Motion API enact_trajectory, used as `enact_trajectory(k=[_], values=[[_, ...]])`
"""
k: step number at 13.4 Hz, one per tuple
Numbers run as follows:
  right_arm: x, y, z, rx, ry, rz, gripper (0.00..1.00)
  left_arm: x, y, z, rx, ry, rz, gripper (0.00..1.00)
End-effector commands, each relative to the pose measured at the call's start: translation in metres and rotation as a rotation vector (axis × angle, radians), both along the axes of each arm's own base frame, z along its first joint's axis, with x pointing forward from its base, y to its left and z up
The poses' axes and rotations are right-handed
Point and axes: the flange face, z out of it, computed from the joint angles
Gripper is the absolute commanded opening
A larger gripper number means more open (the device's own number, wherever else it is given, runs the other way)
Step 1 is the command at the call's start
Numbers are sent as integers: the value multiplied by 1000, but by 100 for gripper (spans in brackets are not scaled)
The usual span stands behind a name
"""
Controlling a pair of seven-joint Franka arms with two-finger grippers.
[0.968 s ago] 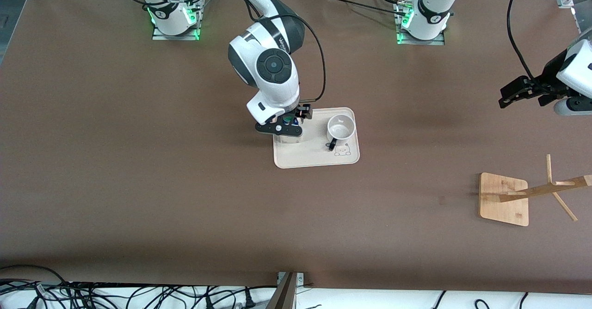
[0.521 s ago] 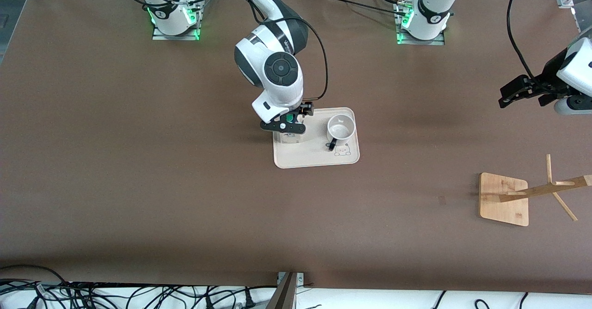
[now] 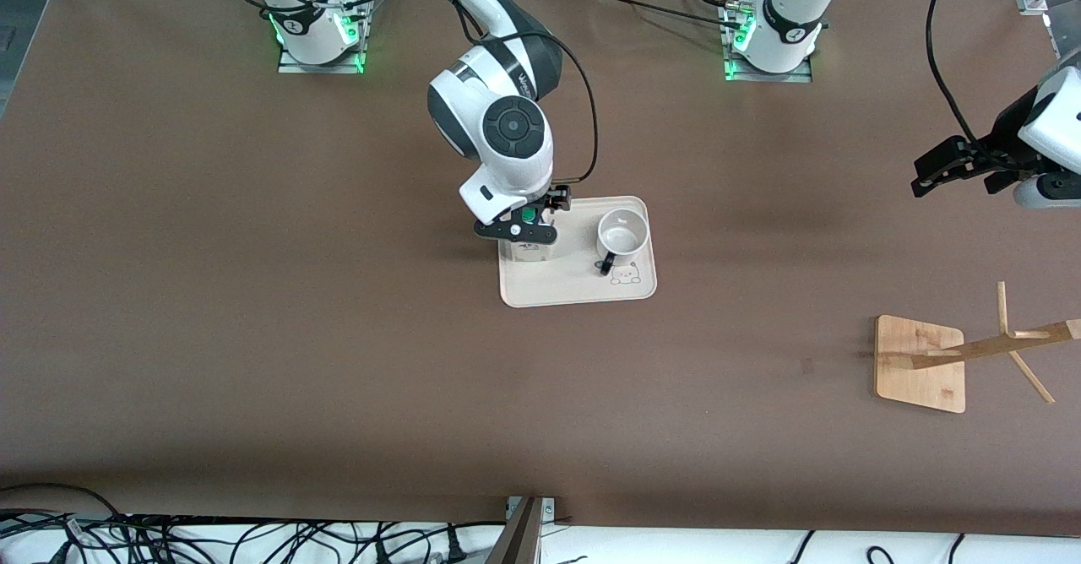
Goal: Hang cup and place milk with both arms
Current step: 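Lower the right gripper and close it on the milk carton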
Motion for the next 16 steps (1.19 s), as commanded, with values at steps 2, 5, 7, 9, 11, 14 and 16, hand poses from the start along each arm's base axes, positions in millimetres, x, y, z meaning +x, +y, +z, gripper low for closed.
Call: enact_trajectory(k=[2,5,7,9,11,14,16], values=[[-5,0,11,5,17,-25,55,4,-2,0,-6,15,-10,100],[-4,2,17,8,9,-65,54,7,-2,-5,-7,21,-15,100],[-5,2,31,20,-3,-71,54,8,-2,-5,-7,20,-18,100],[-7,-1,45,15,-2,-66,54,8,-3,-3,-7,17,-19,100],[-8,-7,76,29,-21,-59,54,14,-5,-15,-8,31,-21,100],[10,-54,133,38,-39,-73,54,17,-12,-25,-6,47,-35,100],[26,-102,168,45,-35,-15,54,19,-15,-34,-7,67,-39,100]])
